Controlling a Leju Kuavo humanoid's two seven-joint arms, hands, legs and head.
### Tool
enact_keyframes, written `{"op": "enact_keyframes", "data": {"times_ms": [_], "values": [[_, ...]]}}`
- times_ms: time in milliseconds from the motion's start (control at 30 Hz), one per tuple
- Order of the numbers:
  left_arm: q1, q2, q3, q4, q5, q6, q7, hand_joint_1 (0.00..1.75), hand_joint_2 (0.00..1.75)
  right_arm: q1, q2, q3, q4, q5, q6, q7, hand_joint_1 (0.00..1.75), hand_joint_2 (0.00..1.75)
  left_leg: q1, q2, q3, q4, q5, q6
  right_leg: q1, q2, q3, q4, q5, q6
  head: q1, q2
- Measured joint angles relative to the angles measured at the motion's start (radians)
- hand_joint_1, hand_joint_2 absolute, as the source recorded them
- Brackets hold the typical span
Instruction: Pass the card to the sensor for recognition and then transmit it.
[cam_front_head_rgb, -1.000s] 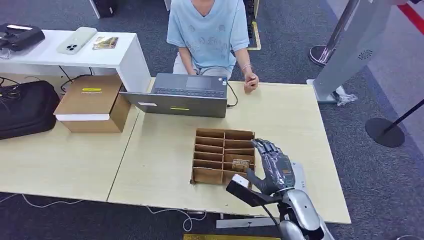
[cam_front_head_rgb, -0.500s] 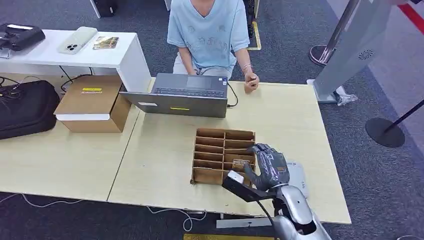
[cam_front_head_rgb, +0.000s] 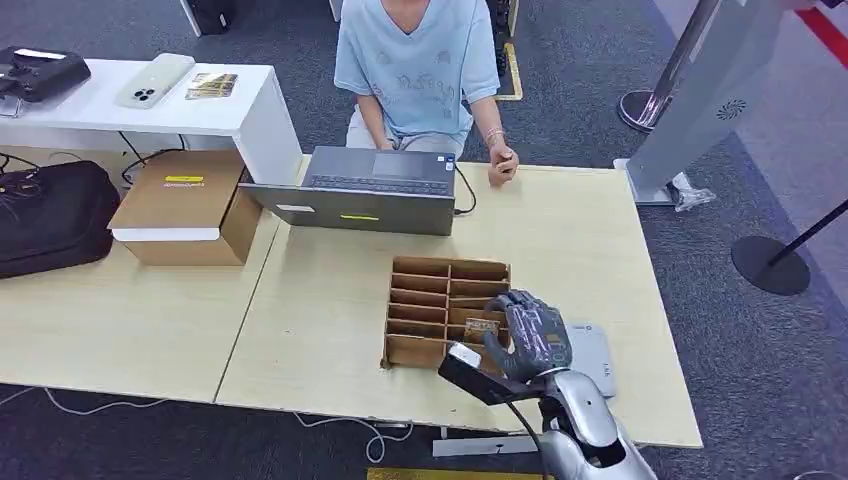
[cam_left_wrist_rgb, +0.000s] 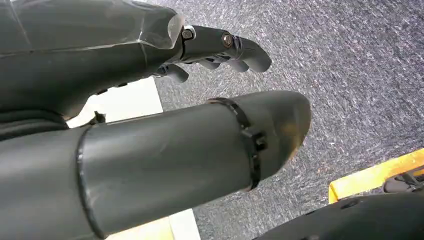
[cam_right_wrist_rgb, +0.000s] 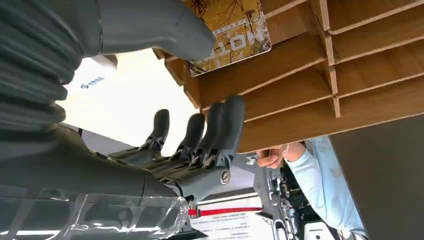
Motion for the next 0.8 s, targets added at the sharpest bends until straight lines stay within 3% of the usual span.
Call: {"op": "enact_keyframes", "data": {"times_ms": [800], "values": [[0.000,-0.001,-0.001,0.000,-0.001,0.000,0.005,0.00,0.00,-0.008,0.013,0.050,0.043,0.002,0.007,-0.006,1.03,1.75,0.000,0.000,0.000,0.000,0.000,0.000,0.000,0.000,0.000,0.000,0.000,0.000,0.000,0.000]]}}
